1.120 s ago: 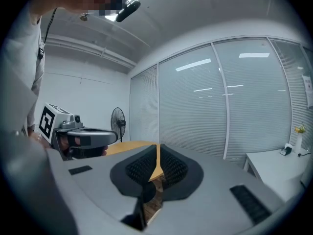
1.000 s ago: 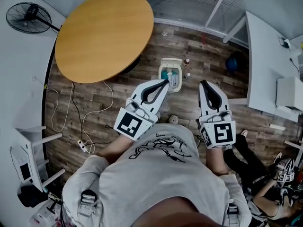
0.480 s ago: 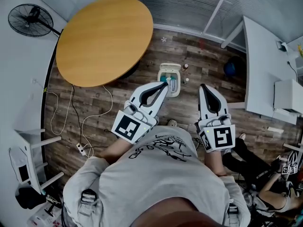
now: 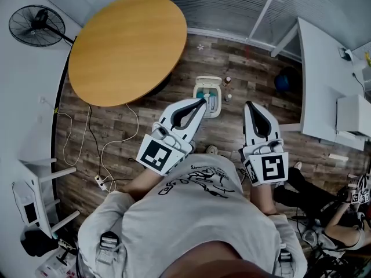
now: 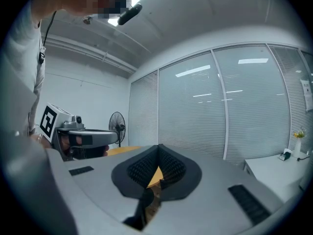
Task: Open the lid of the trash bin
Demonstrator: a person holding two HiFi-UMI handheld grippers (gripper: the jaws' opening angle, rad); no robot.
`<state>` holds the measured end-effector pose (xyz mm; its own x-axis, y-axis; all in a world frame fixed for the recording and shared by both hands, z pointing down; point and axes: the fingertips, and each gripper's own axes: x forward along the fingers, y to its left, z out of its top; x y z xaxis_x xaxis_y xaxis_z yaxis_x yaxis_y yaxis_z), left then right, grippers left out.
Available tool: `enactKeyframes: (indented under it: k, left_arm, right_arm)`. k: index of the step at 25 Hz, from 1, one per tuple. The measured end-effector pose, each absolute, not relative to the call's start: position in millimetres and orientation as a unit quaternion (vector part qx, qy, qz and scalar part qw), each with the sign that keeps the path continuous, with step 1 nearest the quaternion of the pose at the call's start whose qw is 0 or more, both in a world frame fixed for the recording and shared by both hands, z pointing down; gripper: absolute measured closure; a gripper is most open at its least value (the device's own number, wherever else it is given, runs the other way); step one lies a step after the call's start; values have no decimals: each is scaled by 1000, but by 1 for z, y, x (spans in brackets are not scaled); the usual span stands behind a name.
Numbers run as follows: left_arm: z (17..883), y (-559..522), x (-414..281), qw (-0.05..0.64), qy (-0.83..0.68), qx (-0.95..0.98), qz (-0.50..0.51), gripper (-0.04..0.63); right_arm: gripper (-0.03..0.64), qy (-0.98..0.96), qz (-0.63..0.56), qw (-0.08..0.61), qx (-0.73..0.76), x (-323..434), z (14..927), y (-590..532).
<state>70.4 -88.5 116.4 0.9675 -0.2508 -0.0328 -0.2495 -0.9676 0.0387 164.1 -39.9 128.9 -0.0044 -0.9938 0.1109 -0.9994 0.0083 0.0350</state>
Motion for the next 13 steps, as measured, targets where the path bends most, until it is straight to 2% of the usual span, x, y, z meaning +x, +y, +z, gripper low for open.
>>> enactKeyframes:
  k: [13]
  left_arm:
    - [110,-81,78,18,-119,992,-42,580]
  right_arm:
    - [611,-705,23,53,707,171,127,-32]
